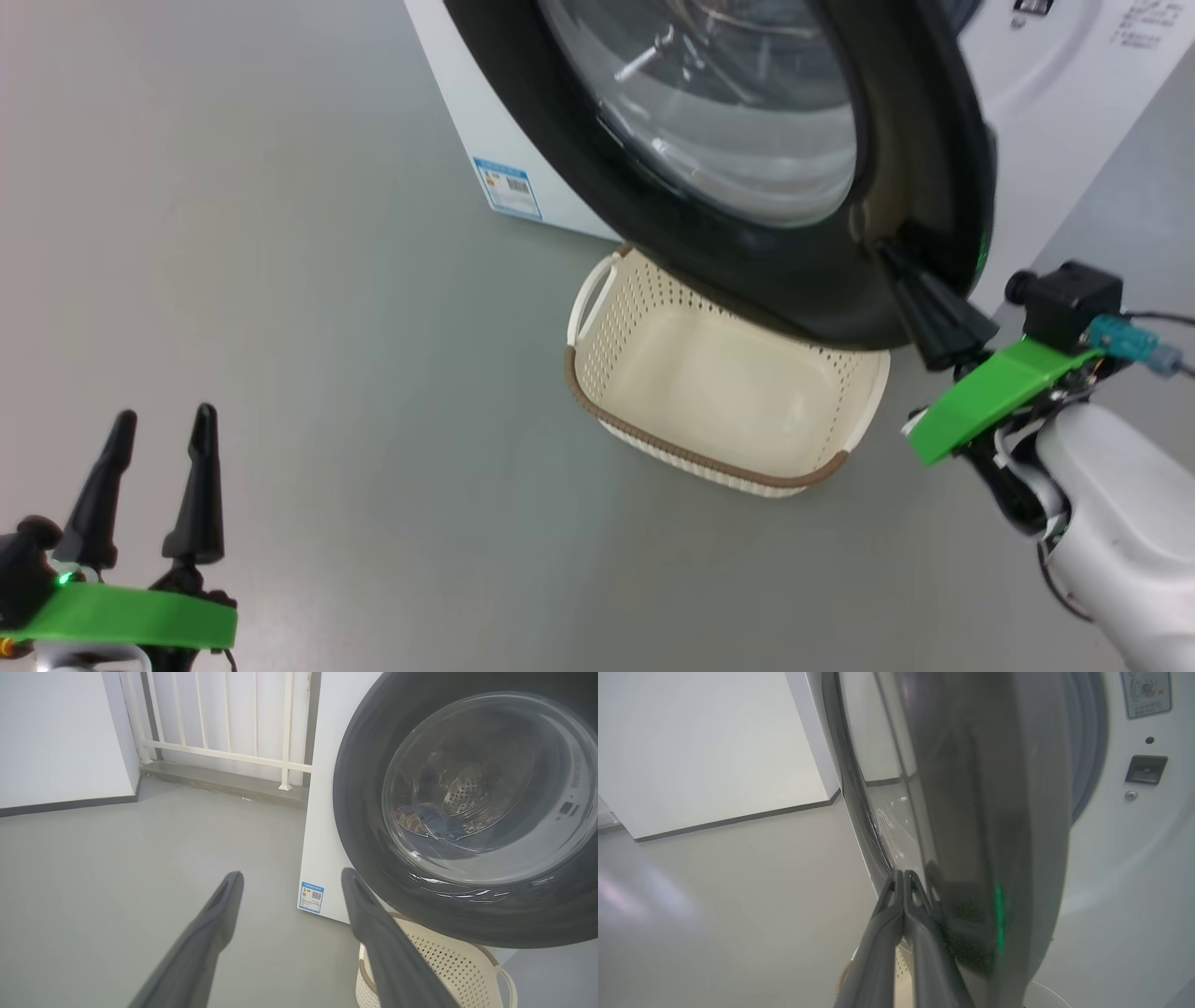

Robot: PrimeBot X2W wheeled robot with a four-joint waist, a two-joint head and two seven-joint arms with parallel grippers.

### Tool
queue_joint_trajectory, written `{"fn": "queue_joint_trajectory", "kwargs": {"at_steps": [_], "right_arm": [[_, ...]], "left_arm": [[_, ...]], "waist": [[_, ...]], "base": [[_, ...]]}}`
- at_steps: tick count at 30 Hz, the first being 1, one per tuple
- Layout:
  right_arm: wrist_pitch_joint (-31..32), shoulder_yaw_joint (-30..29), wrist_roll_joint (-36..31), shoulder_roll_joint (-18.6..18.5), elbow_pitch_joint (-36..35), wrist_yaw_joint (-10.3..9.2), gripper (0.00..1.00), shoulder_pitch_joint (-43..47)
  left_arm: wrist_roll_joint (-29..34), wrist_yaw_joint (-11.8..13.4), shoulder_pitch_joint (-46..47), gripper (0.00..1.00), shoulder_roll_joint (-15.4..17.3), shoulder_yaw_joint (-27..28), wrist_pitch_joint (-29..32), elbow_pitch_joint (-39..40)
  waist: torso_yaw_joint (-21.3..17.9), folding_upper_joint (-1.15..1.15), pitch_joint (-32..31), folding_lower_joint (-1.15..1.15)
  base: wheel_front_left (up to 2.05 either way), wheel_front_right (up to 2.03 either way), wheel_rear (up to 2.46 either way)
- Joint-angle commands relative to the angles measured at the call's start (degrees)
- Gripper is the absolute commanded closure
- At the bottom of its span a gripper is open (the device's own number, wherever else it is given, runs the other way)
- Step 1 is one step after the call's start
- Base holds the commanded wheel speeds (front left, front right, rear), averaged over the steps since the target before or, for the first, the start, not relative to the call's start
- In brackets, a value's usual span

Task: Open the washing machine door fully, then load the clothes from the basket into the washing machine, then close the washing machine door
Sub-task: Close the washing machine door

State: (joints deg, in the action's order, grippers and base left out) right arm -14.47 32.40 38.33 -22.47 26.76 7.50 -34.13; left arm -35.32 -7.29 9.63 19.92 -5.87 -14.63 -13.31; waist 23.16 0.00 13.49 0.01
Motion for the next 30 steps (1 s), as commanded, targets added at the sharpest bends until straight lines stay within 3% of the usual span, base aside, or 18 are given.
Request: {"fn": "queue_joint_trajectory", "kwargs": {"at_steps": [1,16,30], "right_arm": [[-0.52,0.02,-0.86,-0.87,-0.47,-0.01,1.00,-1.33],[-0.52,-1.78,-1.43,-5.55,4.53,-0.01,1.00,-14.53],[-0.08,1.49,-1.59,-9.05,7.90,-0.01,1.00,-29.22]], "left_arm": [[-0.35,-0.20,2.42,0.00,2.52,2.23,-0.37,1.65],[-1.84,-0.20,6.04,0.00,2.59,2.01,-0.37,2.77],[-2.90,-0.20,9.05,0.00,2.30,1.82,-0.37,3.50]], "waist": [[-0.23,0.00,2.32,-0.01],[-1.23,0.00,11.01,-0.01],[-1.19,0.00,17.15,-0.01]], "base": [[0.00,0.00,0.00],[0.00,0.00,0.00],[0.00,0.00,0.00]]}}
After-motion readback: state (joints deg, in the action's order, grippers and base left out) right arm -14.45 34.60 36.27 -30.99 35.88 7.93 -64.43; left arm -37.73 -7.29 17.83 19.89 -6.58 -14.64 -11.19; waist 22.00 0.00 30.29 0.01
